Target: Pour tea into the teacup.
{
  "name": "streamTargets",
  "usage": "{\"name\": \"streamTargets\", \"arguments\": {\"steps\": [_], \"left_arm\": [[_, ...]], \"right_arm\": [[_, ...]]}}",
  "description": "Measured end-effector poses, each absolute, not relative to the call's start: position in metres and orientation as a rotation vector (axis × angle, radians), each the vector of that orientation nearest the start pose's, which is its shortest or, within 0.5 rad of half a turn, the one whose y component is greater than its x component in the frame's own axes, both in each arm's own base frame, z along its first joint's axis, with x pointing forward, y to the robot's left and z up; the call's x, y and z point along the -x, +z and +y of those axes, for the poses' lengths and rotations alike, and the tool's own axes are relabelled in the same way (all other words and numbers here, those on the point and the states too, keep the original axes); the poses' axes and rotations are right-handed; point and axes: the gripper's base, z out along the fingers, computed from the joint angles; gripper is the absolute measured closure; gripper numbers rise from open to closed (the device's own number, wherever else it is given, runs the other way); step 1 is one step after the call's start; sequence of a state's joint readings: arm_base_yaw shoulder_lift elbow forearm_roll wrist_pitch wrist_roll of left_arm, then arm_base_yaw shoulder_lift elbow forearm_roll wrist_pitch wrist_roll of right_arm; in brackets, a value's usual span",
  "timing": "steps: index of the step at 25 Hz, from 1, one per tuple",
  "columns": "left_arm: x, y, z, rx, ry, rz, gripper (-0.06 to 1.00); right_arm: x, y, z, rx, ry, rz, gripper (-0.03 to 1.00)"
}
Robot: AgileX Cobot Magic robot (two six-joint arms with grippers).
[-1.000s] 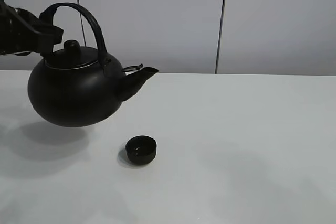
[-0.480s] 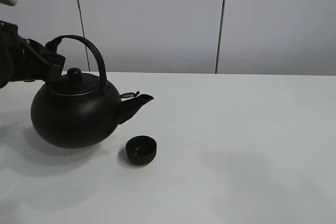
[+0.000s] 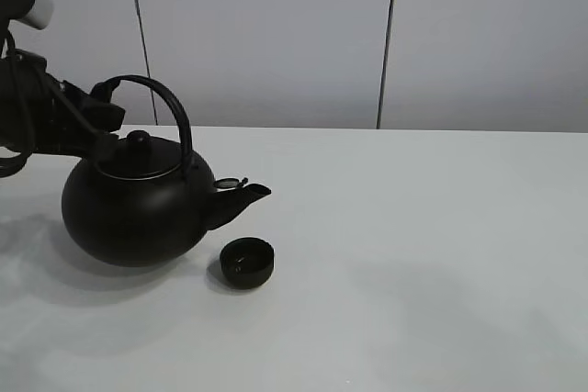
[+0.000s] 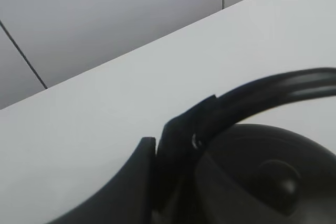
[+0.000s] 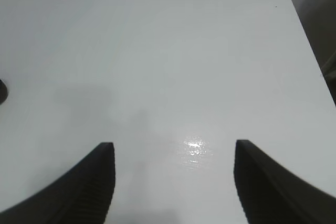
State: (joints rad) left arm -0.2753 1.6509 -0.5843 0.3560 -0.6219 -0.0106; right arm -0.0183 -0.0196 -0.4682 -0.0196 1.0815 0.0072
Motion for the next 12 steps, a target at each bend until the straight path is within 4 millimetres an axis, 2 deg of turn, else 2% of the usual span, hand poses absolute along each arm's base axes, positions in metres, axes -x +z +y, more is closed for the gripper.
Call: {"name": "streamTargets", "arguments": {"steps": [8,12], "left_arm": [[-0.290,0.172,-0.085,-0.641,-0.151,1.846,0.83],[-0.290,0.172,-0.085,-0.647,-0.150,1.844,0.83]], "right_arm": [[0.005,0.267,-0.001,-0.027,-0.030,2.077,0.52],[0.005,0.267,-0.001,-0.027,-0.030,2.077,0.52]]}}
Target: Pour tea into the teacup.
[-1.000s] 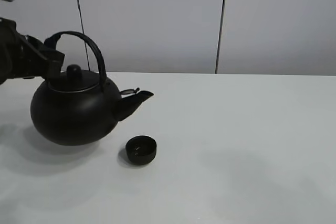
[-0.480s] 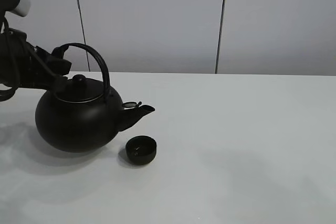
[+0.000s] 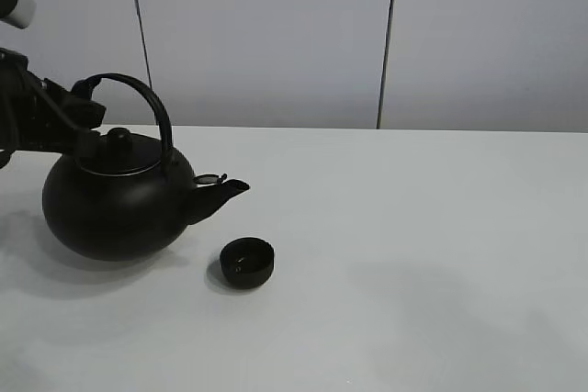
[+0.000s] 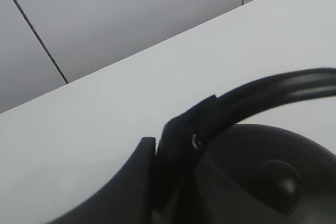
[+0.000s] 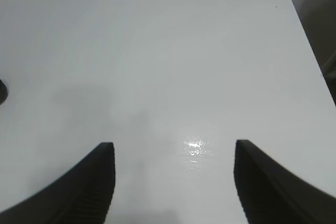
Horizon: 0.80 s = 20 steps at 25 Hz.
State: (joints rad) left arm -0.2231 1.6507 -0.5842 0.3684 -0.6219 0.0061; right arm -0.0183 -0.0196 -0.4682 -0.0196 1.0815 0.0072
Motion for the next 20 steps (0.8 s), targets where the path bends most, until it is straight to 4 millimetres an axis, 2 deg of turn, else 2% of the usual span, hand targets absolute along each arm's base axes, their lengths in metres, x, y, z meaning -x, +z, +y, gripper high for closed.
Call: {"name": "streamTargets", "arguments": {"steps": [5,20], "left_arm": [[-0.2892,0.1709,-0.0837,-0.713,-0.139,1.828,0.83],[-0.2897,0.1700,-0.0804,-0.761,-0.095,1.820,0.83]], "right_arm": [[0.0051,0.2667,-0.0015,-0.027,-0.030,2.077,0.52],[0.0051,0.2667,-0.0015,-0.027,-0.030,2.077,0.52]]}}
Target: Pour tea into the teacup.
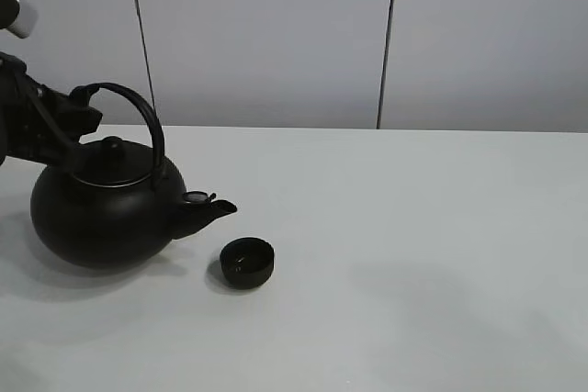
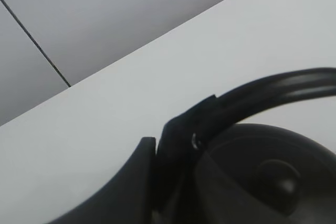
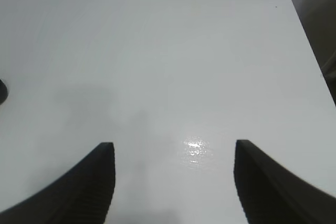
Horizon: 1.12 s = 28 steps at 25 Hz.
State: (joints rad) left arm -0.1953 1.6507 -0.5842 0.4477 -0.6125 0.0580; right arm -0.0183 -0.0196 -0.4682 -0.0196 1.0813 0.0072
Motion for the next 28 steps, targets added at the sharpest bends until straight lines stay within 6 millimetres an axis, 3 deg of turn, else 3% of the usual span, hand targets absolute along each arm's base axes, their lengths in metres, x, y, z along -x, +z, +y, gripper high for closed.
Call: {"name": "streamTargets", "arguments": {"steps": [28], "left_arm": [[-0.2889,0.1666,-0.0785,-0.859,-0.016,1.819,0.83]], "right_arm": [[0.0051,0.2667,-0.0015,-0.027,-0.030,2.077,0.52]]}}
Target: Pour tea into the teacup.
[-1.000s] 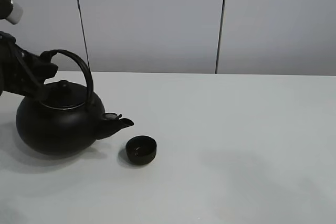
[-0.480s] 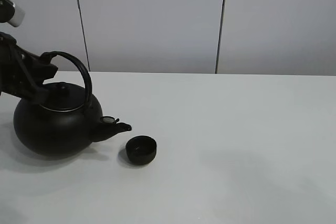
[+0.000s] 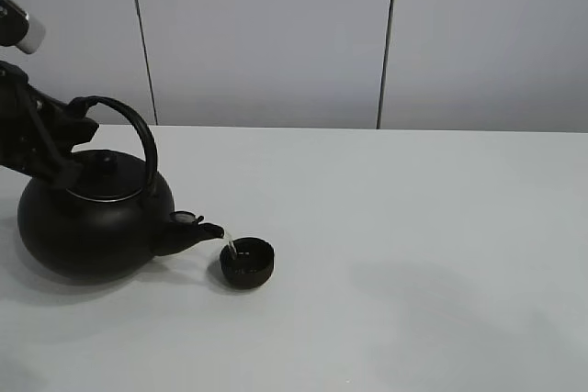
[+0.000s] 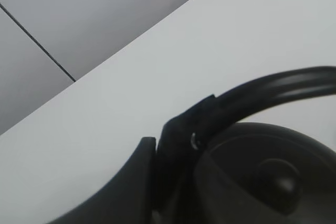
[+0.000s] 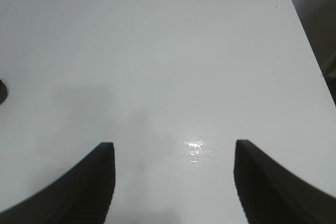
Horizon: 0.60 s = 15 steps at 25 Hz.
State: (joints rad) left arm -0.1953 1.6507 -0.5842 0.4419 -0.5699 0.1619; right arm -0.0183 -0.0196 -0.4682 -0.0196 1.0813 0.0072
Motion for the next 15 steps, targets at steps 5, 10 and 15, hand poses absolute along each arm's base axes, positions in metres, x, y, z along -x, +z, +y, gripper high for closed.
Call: {"name": "streamTargets", "arguments": {"steps": [5,10,15], "left_arm": [[-0.2891,0.1667,-0.0782,-0.849,-0.016,1.823,0.83],[-0.2895,0.1669,-0.0777,-0.827,-0.021,1.830,0.83],[-0.2897,0.1674,-0.0777,-0.697,-0.109,1.879,0.83]], "right_arm": [[0.0051,0.2667,-0.0015,-0.027,-0.030,2.077,0.52],[0.0051,0.2667,-0.0015,-0.027,-0.030,2.077,0.52],[0.0051,0.2667,-0.0015,-0.027,-0.030,2.077,0.52]]}}
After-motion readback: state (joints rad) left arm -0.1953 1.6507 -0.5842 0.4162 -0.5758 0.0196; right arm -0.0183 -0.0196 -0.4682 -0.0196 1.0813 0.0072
